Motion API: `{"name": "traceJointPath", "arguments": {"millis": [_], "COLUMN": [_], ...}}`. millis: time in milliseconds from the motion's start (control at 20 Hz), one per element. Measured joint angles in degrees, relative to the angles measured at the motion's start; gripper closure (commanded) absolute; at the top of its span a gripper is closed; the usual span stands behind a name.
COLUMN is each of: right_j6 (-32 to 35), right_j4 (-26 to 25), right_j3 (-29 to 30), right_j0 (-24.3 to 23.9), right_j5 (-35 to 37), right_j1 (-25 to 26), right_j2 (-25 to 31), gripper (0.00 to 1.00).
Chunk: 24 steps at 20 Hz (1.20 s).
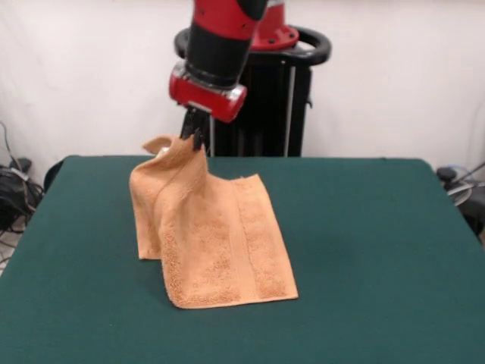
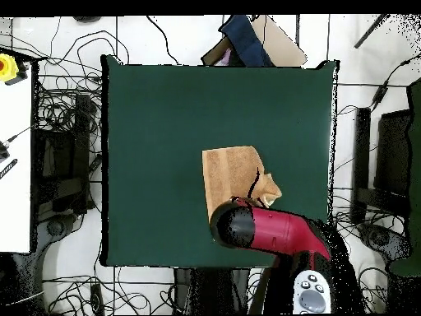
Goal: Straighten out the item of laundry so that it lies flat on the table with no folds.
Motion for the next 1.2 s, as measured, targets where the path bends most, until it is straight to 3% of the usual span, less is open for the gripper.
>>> {"name": "traceJointPath", "arguments": {"millis": [350,650,1050,1200], "right_j6": [0.0,0.0,0.0,0.0], "right_j4": [0.31,-0.88,-5.53,-6.97], "right_j3": [-1.87,-4.55,-8.6,-9.95], "right_j0": [2.27,3.09,-0.06,-3.48], "right_j5": [0.8,-3.0,-15.73,-21.15], "right_j1": [-1.64,0.56,6.81,9.88], "right_j2": [-0.19,-2.18,-4.28,-4.36], "gripper": [1.0,1.0,1.0,1.0]}}
